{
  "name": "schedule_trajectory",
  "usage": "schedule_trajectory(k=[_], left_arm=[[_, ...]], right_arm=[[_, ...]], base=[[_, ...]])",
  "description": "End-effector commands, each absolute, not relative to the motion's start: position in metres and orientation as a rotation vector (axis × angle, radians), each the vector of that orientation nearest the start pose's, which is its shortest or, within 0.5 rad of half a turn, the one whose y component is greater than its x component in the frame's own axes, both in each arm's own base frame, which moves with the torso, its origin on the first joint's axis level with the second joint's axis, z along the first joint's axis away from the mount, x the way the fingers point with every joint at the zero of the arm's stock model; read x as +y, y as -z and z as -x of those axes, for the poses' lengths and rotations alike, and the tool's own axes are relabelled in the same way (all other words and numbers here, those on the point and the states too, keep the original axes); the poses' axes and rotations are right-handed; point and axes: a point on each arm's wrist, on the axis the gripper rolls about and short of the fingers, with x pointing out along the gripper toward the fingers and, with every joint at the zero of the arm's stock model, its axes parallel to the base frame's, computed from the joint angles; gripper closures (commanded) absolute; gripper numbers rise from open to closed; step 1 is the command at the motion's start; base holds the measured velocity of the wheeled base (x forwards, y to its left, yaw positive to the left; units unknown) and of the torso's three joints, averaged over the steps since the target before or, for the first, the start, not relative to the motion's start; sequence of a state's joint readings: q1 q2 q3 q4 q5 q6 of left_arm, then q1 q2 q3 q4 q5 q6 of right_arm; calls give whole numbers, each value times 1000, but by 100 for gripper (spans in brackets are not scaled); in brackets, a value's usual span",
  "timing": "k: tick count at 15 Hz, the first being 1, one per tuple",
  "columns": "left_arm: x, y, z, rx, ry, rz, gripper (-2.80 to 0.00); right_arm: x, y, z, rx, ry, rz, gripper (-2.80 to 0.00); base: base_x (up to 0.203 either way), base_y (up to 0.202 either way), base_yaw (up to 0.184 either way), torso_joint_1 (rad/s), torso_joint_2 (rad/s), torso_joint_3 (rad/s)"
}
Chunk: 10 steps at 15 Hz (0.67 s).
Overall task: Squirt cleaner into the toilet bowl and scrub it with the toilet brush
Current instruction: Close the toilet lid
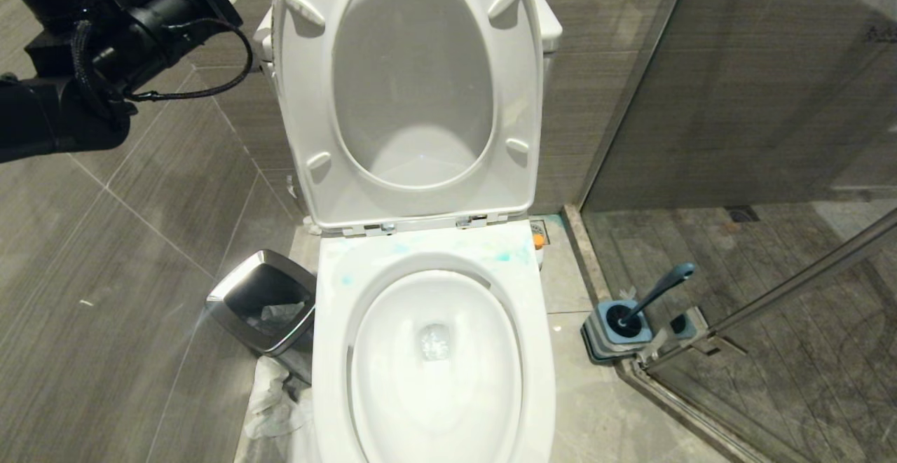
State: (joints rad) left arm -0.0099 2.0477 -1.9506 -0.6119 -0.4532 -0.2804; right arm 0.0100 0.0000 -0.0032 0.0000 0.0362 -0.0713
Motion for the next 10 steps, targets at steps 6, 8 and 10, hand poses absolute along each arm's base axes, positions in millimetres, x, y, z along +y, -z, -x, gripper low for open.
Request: schedule_trajectory(k=[6, 8, 10], left_arm=[[-33, -356, -422, -407, 540, 141, 0], [-37, -354, -422, -402, 551, 144, 0], [-40, -355, -421, -398, 562, 150, 0]], right_arm=[[1, -76, 23, -3, -47, 72, 0], [1, -76, 23, -3, -47, 72, 0], [1, -76, 23, -3, -47, 72, 0]], base=[[0, 0, 0, 0, 0, 0], [0, 0, 0, 0, 0, 0], [0, 0, 0, 0, 0, 0]])
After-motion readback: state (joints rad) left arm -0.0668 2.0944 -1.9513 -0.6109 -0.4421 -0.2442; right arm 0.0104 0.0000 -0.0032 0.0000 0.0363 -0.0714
